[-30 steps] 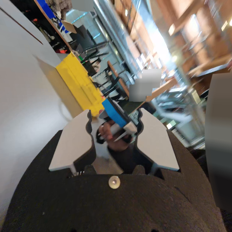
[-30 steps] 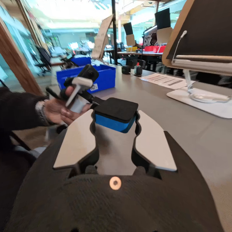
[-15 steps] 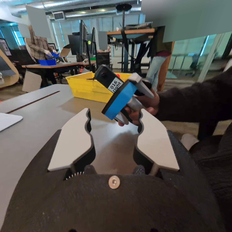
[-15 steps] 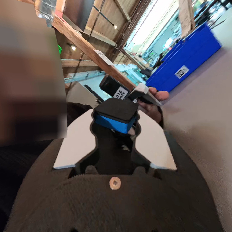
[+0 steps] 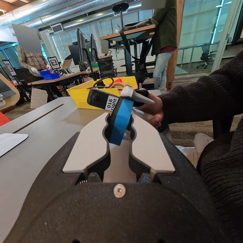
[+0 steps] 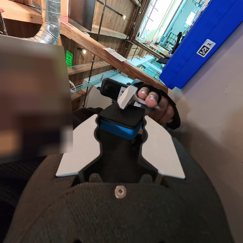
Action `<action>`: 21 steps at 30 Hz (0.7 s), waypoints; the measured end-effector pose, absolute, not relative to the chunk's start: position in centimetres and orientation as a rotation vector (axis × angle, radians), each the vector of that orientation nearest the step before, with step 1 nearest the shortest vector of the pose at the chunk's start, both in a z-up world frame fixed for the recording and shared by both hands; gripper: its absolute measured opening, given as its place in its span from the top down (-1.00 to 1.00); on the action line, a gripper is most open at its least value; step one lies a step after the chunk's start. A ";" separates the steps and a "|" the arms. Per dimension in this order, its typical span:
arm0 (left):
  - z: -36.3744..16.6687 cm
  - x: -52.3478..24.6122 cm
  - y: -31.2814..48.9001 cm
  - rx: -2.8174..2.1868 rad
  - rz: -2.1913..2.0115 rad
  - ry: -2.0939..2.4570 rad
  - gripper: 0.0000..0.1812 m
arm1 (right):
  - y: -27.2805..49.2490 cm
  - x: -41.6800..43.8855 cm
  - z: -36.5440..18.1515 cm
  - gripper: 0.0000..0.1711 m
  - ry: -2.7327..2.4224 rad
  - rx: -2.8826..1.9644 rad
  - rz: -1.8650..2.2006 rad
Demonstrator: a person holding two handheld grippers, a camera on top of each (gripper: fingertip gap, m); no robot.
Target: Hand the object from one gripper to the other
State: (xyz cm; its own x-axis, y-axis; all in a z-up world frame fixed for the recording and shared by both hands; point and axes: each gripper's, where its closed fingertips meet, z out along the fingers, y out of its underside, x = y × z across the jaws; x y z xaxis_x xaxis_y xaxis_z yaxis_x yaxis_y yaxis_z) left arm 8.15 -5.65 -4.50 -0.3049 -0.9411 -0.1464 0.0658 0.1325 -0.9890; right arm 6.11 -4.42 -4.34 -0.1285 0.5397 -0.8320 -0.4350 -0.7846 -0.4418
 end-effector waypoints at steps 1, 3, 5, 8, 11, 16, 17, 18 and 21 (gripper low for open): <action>-4.5 8.1 -5.7 -0.903 -1.342 1.465 0.71 | -4.4 6.1 -4.3 0.23 -0.115 -1.498 1.972; -4.5 8.2 -5.6 -0.899 -1.331 1.461 0.72 | -3.9 6.4 -4.4 0.17 -0.086 -1.486 1.932; -4.3 8.2 -5.3 -0.921 -1.350 1.438 0.73 | -3.1 7.1 -4.6 0.09 -0.053 -1.494 1.836; -4.3 8.4 -4.0 -1.032 -1.395 1.378 0.74 | -2.0 9.0 -4.8 0.04 -0.011 -1.502 1.648; -4.8 8.7 -2.2 -1.240 -1.552 1.281 0.74 | -1.2 10.8 -4.3 0.05 -0.055 -1.494 1.344; -5.7 9.0 -0.8 -1.641 -2.049 1.004 0.75 | -1.3 11.5 -3.4 0.05 -0.312 -1.476 0.789; -6.0 9.2 -0.9 -1.709 -2.135 0.951 0.75 | -1.4 11.1 -3.6 0.04 -0.368 -1.483 0.734; -6.4 9.2 -1.1 -1.771 -2.209 0.915 0.75 | -1.5 10.7 -3.8 0.03 -0.420 -1.485 0.696; -7.2 9.2 -2.1 -1.884 -2.387 0.876 0.75 | -1.9 9.4 -4.4 -0.07 -0.562 -1.451 0.636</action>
